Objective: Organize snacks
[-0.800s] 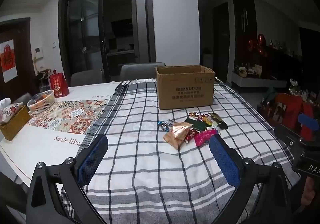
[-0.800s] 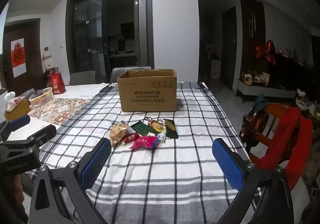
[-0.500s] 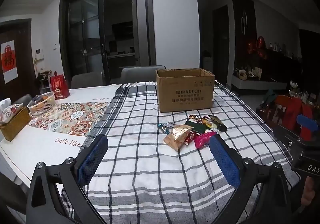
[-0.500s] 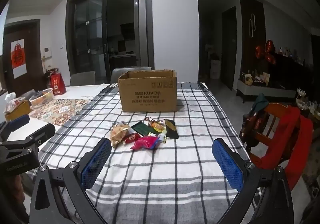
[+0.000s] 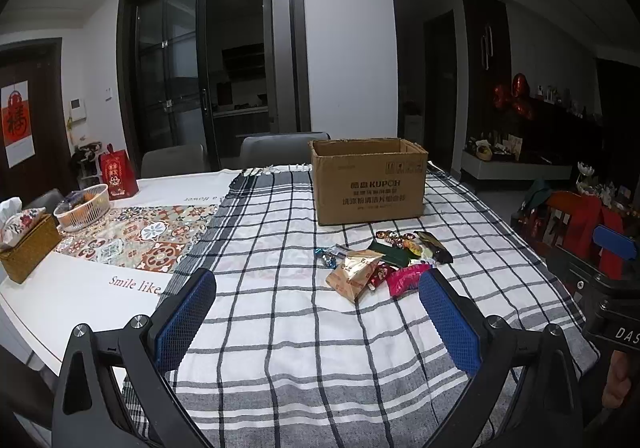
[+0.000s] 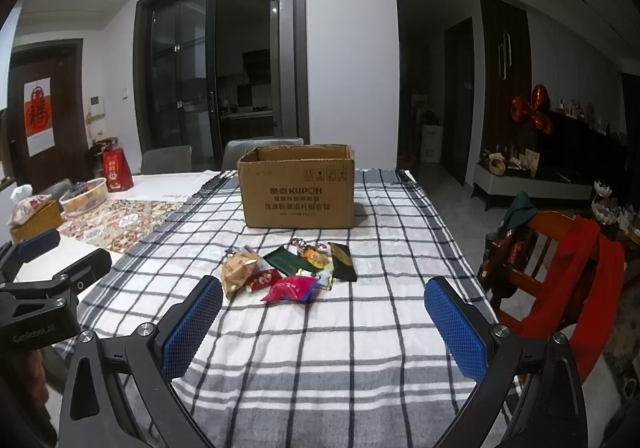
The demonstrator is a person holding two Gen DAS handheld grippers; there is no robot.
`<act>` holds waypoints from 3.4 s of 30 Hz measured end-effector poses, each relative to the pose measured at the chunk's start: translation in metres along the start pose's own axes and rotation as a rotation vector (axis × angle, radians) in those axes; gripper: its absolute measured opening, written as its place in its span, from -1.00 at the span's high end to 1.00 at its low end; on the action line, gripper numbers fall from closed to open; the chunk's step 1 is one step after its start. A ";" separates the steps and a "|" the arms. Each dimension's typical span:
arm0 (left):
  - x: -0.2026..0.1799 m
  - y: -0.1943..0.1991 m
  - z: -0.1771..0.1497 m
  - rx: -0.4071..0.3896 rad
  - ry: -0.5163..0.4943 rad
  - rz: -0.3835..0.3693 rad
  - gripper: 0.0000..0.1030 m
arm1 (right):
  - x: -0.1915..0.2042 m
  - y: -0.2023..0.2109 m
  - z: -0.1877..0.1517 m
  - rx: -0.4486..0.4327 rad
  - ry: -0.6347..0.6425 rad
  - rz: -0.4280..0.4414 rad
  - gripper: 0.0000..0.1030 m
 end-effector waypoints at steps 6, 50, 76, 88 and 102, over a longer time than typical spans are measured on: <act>0.001 0.002 0.001 0.002 0.002 0.002 -1.00 | 0.000 0.002 0.000 -0.006 0.003 -0.003 -0.98; 0.001 0.005 -0.001 0.001 0.000 0.003 -1.00 | 0.001 0.002 0.000 -0.008 0.000 0.000 -0.98; 0.004 -0.040 -0.006 0.062 -0.056 -0.017 -1.00 | 0.020 -0.044 -0.019 0.105 0.042 0.038 -0.98; 0.004 -0.104 -0.003 0.151 -0.082 -0.082 -0.86 | 0.041 -0.099 -0.012 0.140 0.177 0.097 -0.88; -0.002 -0.192 -0.019 0.293 -0.088 -0.152 -0.66 | 0.065 -0.184 -0.035 0.313 0.269 0.263 -0.49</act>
Point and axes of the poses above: each gripper's, at about its wrist camera, not at the fingertips, and y roughly against the way its jaws point, x to its left, z to its top, the point moved 6 cm from there along -y, roughly the way its jaws point, and after that the axes turned 11 degrees about -z, right-handed, at the moved point
